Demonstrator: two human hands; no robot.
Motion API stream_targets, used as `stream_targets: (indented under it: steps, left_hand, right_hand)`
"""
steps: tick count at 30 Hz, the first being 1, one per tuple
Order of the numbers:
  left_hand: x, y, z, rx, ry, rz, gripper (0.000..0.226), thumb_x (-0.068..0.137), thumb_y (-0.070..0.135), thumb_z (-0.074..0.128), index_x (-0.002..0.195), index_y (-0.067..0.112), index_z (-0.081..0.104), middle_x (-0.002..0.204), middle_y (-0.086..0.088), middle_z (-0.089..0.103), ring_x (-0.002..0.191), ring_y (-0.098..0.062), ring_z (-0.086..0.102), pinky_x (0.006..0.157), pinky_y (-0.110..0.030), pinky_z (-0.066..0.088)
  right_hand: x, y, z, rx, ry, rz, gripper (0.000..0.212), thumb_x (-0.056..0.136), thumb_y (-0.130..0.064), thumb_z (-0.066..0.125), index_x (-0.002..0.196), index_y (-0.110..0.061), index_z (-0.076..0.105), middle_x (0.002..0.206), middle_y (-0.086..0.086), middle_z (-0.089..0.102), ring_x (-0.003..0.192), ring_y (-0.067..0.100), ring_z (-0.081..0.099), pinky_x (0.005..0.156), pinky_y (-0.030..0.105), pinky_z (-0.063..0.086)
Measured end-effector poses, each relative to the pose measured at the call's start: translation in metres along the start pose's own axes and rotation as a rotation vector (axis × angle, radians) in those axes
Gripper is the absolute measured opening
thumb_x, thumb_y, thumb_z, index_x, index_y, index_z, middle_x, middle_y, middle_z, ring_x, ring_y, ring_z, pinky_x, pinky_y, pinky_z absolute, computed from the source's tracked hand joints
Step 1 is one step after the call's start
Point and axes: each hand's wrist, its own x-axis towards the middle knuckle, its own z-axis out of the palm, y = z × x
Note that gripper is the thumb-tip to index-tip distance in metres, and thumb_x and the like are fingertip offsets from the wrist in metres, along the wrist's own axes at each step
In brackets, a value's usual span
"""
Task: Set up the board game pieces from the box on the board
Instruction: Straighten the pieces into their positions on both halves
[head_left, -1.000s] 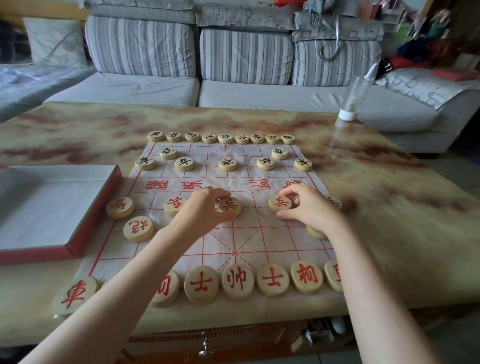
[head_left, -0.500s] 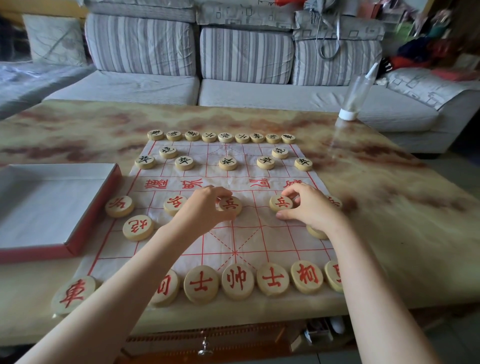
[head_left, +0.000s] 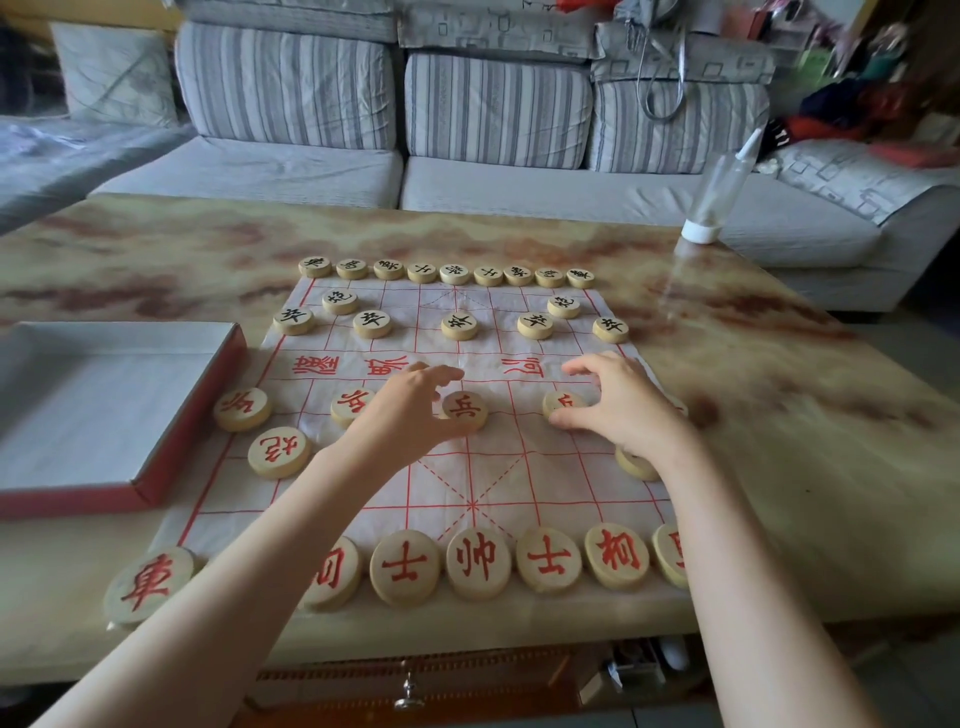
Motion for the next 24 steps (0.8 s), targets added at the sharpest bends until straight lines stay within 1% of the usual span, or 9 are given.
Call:
stream_targets:
  steps: [3, 5, 8, 10, 13, 16, 18, 20, 24]
  left_hand:
    - [-0.003, 0.0, -0.007, -0.011, 0.041, 0.001, 0.05, 0.08, 0.029, 0.068, 0.126, 0.016, 0.053, 0.121, -0.003, 0.061, 0.107, -0.014, 0.057, 0.085, -0.022, 0.042]
    - [-0.008, -0.003, -0.013, -0.034, 0.07, -0.001, 0.045, 0.081, 0.026, 0.067, 0.124, 0.015, 0.056, 0.119, -0.002, 0.063, 0.105, -0.013, 0.058, 0.086, -0.021, 0.042]
    - [-0.018, -0.012, -0.023, -0.045, 0.08, -0.028, 0.041, 0.08, 0.022, 0.068, 0.12, 0.016, 0.059, 0.115, -0.001, 0.065, 0.101, -0.012, 0.06, 0.087, -0.02, 0.043]
    - [-0.024, -0.021, -0.032, -0.059, 0.088, -0.038, 0.037, 0.08, 0.019, 0.068, 0.117, 0.016, 0.062, 0.11, -0.001, 0.068, 0.093, -0.009, 0.061, 0.084, -0.017, 0.042]
    - [-0.035, -0.036, -0.049, -0.037, 0.114, -0.058, 0.033, 0.081, 0.02, 0.068, 0.113, 0.018, 0.064, 0.105, 0.002, 0.069, 0.087, -0.006, 0.06, 0.082, -0.015, 0.04]
    - [-0.047, -0.053, -0.068, -0.004, 0.153, -0.103, 0.035, 0.079, 0.023, 0.069, 0.113, 0.019, 0.064, 0.109, 0.003, 0.068, 0.09, -0.008, 0.06, 0.085, -0.02, 0.043]
    - [-0.055, -0.062, -0.08, 0.017, 0.153, -0.122, 0.038, 0.079, 0.019, 0.07, 0.116, 0.018, 0.063, 0.112, 0.002, 0.066, 0.087, -0.008, 0.056, 0.083, -0.018, 0.041]
    - [-0.063, -0.069, -0.089, 0.058, 0.136, -0.117, 0.039, 0.08, 0.017, 0.068, 0.119, 0.019, 0.062, 0.113, 0.001, 0.066, 0.085, -0.006, 0.053, 0.081, -0.016, 0.038]
    - [-0.073, -0.08, -0.095, 0.079, 0.056, -0.08, 0.039, 0.078, 0.014, 0.07, 0.116, 0.017, 0.062, 0.114, -0.001, 0.065, 0.088, -0.005, 0.053, 0.082, -0.014, 0.037]
  right_hand:
    - [-0.001, -0.018, 0.001, 0.073, -0.002, -0.083, 0.042, 0.078, -0.033, 0.072, 0.117, -0.023, 0.06, 0.119, -0.005, 0.049, 0.118, 0.014, 0.043, 0.089, 0.025, 0.032]
    - [-0.002, -0.031, 0.006, 0.099, -0.057, -0.121, 0.038, 0.079, -0.035, 0.07, 0.115, -0.025, 0.061, 0.121, -0.006, 0.051, 0.114, 0.008, 0.045, 0.087, 0.023, 0.03]
    - [-0.002, -0.048, 0.018, 0.086, -0.146, -0.149, 0.042, 0.08, -0.043, 0.067, 0.118, -0.027, 0.059, 0.118, -0.007, 0.048, 0.114, 0.006, 0.045, 0.089, 0.027, 0.032]
    - [-0.002, -0.059, 0.027, 0.067, -0.179, -0.16, 0.043, 0.08, -0.048, 0.065, 0.118, -0.03, 0.058, 0.121, -0.005, 0.049, 0.115, 0.009, 0.046, 0.09, 0.03, 0.036]
    - [0.0, -0.074, 0.039, 0.042, -0.203, -0.201, 0.041, 0.083, -0.042, 0.064, 0.121, -0.028, 0.057, 0.126, -0.004, 0.05, 0.117, 0.011, 0.046, 0.087, 0.026, 0.033]
    - [0.001, -0.091, 0.046, 0.056, -0.193, -0.239, 0.042, 0.084, -0.039, 0.064, 0.123, -0.027, 0.056, 0.119, -0.008, 0.051, 0.114, 0.009, 0.046, 0.088, 0.024, 0.034]
    - [0.001, -0.101, 0.052, 0.063, -0.172, -0.259, 0.043, 0.084, -0.039, 0.064, 0.124, -0.025, 0.055, 0.118, -0.006, 0.054, 0.116, 0.01, 0.045, 0.092, 0.026, 0.035]
    - [0.003, -0.111, 0.061, 0.064, -0.162, -0.261, 0.044, 0.082, -0.041, 0.064, 0.122, -0.024, 0.057, 0.117, -0.004, 0.055, 0.113, 0.011, 0.046, 0.093, 0.027, 0.037]
    - [0.01, -0.129, 0.079, 0.063, -0.132, -0.225, 0.047, 0.075, -0.05, 0.07, 0.11, -0.02, 0.061, 0.104, -0.006, 0.054, 0.1, 0.011, 0.05, 0.083, 0.027, 0.042]
